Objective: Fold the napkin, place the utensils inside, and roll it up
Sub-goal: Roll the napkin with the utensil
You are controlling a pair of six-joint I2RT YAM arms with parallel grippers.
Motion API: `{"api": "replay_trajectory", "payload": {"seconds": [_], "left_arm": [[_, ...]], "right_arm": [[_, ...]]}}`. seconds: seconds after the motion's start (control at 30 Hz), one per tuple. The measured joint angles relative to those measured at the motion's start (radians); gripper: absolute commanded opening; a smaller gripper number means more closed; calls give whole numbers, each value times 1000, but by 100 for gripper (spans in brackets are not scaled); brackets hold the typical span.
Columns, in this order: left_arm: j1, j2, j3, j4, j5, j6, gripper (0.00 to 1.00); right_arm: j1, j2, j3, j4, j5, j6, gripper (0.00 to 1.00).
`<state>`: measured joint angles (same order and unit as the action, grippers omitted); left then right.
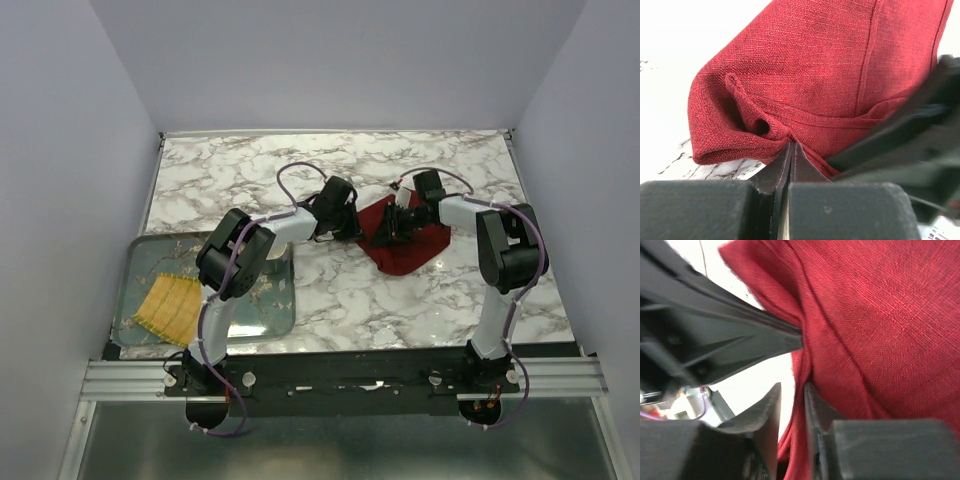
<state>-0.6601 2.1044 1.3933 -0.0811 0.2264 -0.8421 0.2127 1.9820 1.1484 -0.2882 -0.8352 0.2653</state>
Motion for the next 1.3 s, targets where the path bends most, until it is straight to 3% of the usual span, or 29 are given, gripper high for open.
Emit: {"api": "replay_trajectory", "payload": {"seconds": [0.3,0.5,0.67,0.97,1.3], "left_arm": [[0,14,16,3,3,0,2],[6,19,21,0,19,3,2],[6,21,24,0,19,3,2],[6,21,24,0,19,2,2],[6,21,24,0,19,-1,2]], "right_arm": [[108,-153,195,-247,312,-122,61],[261,-241,173,-317,623,-150,73],[357,-308,55,-282,727,-124,74],[391,-311,-105,-163,873,-72,74],[390,-311,-138,-108,964,-31,52]]}}
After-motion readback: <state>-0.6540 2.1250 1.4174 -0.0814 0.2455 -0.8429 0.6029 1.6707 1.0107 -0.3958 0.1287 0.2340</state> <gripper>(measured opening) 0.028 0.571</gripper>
